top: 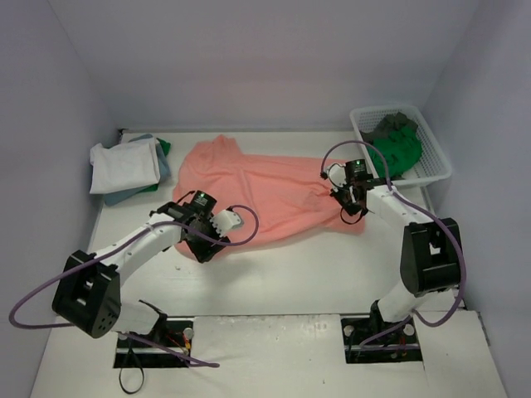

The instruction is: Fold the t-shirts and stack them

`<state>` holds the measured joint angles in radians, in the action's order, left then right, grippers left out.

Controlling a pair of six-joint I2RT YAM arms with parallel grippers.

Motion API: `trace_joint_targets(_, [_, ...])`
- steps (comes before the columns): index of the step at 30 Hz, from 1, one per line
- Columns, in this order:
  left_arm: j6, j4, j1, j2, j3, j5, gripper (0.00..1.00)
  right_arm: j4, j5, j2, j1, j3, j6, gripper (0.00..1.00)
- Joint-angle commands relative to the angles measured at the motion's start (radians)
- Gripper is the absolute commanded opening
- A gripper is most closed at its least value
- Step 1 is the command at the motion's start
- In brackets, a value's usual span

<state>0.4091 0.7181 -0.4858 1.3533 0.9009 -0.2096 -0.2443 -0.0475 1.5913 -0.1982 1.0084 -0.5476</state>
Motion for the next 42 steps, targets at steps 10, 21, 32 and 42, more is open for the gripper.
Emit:
trace_joint_targets(10, [-0.01,-0.084,-0.065,0.086,-0.028,0.007,0.55,0.028,-0.009,0.004,0.026,0.025,0.04,0.0])
trace_joint_targets(21, [0.011,-0.154,-0.077,0.245,-0.005,0.042,0.38,-0.016,-0.051,-0.043,0.023,0.019,0.041,0.0])
trace_joint_targets(32, [0.031,-0.085,-0.048,0.149,0.156,0.072,0.0,-0.065,-0.112,-0.128,0.011,0.001,0.02,0.0])
trace_joint_targets(42, [0.045,0.177,0.108,-0.137,0.539,0.016,0.0,-0.122,-0.236,-0.434,0.003,0.059,0.009,0.0])
